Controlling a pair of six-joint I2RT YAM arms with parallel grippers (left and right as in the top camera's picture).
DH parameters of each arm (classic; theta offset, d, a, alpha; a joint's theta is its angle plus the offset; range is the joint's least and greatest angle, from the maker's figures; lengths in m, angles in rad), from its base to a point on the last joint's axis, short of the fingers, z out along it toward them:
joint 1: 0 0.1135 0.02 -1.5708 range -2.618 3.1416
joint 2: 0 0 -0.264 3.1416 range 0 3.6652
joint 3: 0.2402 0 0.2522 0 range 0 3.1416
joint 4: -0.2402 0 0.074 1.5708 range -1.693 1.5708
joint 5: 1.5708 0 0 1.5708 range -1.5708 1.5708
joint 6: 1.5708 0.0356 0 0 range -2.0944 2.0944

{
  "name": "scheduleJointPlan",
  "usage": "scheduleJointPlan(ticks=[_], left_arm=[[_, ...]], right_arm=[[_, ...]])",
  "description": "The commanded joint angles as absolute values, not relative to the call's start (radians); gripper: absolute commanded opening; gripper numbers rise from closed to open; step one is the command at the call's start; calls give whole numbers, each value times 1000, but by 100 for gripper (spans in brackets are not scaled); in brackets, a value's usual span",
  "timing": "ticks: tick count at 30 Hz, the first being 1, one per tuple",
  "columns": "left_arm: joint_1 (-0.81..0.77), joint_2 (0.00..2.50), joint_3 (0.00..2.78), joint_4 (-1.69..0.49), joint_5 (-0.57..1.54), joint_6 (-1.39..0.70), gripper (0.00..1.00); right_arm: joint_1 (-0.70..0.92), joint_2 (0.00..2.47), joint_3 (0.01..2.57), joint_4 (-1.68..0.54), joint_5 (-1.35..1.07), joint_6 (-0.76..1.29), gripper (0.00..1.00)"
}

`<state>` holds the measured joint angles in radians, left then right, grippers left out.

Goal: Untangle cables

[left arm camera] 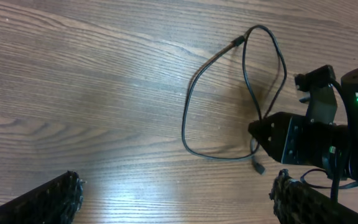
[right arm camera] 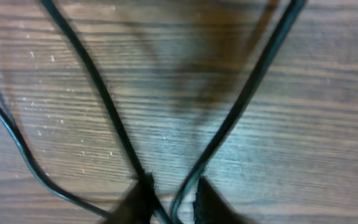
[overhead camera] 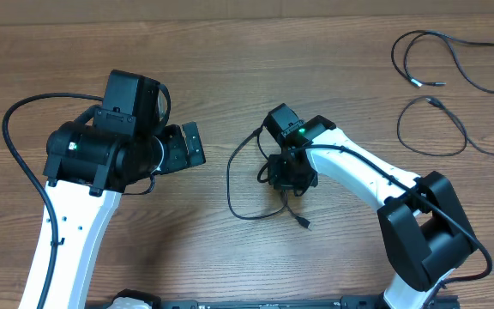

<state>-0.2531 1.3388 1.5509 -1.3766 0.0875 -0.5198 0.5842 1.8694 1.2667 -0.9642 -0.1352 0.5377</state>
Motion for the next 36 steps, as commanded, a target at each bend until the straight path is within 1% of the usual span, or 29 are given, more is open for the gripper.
scheduleJointPlan(ticks=[1, 8, 12, 18, 26, 33, 34, 35, 36], left_arm=[[-247, 1320, 1568, -1377, 75, -513, 99], [-247, 1320, 1568, -1380, 75, -513, 100], [-247, 1320, 1567, -1383, 78, -513, 100], [-247, 1320, 1567, -1383, 78, -512, 99], [-247, 1340, 1566, -1387, 78, -508, 100], [-250, 1370, 1566, -1388, 95, -503, 99], [-249, 1375, 1566, -1387, 113, -494, 100], [-249, 1380, 1566, -1387, 128, -492, 100], [-249, 1383, 1566, -1387, 132, -492, 100]], right_arm=[[584, 1857, 1267, -959, -141, 574, 4], [531, 1837, 1385, -1028, -198, 567, 4], [502, 1811, 1477, -1097, -266, 488, 4], [497, 1795, 1497, -1143, -267, 447, 4], [486, 1795, 1484, -1275, -44, 471, 4], [475, 1795, 1393, -1253, 43, 502, 4], [470, 1795, 1378, -1242, 52, 501, 6], [464, 1795, 1364, -1232, 54, 501, 12], [458, 1795, 1354, -1224, 56, 501, 16]])
